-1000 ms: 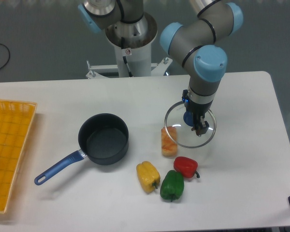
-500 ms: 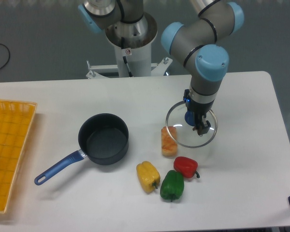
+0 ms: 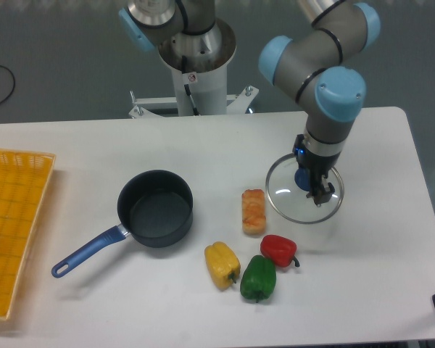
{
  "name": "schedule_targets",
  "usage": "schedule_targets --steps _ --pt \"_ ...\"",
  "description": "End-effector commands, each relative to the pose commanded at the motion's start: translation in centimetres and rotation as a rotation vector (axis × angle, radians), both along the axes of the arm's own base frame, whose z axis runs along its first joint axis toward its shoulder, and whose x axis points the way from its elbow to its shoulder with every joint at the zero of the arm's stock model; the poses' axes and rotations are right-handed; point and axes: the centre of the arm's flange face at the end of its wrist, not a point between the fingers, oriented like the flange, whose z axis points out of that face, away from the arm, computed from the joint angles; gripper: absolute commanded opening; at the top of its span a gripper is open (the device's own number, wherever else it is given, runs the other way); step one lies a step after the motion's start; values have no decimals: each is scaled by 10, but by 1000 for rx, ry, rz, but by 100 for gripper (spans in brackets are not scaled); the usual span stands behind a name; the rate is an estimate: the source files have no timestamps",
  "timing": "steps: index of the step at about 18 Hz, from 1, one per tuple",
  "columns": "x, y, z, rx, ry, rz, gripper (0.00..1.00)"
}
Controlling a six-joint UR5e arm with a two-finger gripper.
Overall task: Place the lid on the table
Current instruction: 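Carry the glass lid away from the bread roll toward the table edge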
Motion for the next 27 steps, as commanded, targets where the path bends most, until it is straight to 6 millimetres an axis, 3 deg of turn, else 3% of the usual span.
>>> schedule_targets --steps 4,12,16,27 --pt "-15 5 -22 11 28 -15 57" --pt "-53 -17 -50 8 34 -44 57" --pt "-58 -18 -64 6 30 -49 56" --pt "-67 -23 -78 6 27 -43 56"
